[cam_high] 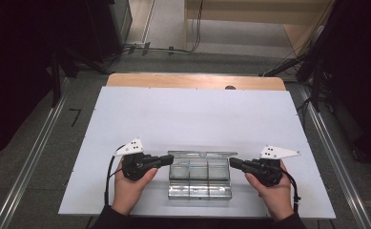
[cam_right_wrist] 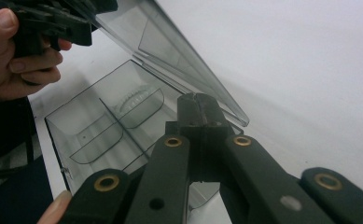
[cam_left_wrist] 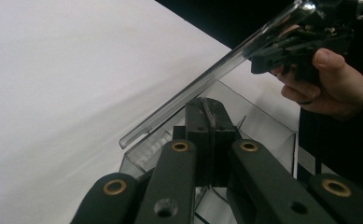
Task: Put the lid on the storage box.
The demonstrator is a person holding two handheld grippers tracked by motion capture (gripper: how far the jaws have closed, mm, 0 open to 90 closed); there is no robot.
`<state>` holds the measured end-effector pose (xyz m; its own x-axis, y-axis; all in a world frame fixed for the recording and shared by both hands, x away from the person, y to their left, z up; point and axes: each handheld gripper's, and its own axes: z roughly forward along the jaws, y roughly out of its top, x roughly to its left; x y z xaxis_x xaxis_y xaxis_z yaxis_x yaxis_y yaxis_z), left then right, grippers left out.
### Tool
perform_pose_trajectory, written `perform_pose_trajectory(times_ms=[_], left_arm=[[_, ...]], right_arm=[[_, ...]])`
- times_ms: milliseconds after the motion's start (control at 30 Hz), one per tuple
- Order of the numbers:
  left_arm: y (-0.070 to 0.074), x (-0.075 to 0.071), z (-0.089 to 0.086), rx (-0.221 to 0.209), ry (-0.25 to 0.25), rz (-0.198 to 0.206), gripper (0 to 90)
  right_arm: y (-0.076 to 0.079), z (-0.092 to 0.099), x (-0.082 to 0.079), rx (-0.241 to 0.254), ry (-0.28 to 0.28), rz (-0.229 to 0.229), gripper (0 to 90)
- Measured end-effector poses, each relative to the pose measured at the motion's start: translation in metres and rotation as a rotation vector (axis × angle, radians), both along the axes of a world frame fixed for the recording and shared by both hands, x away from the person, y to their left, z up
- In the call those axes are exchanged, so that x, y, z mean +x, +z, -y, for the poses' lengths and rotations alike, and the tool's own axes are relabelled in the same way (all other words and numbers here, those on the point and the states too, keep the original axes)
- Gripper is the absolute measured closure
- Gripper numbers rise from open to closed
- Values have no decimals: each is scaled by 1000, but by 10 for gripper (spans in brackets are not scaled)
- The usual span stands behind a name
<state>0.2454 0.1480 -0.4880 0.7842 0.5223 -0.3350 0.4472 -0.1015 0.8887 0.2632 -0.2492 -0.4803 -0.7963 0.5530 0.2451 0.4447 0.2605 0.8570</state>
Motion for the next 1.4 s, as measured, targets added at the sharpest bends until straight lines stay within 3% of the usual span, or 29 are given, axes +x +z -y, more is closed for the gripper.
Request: perform_pose_trajectory(times_ms=[533,1400], left_arm=[[-2,-10,-2,3,-14,16,900],[-9,-26,-5,27,-35,3,900]], right_arm=[[-1,3,-9,6,13,20,877],[-8,4,-22,-22,42,24,877]])
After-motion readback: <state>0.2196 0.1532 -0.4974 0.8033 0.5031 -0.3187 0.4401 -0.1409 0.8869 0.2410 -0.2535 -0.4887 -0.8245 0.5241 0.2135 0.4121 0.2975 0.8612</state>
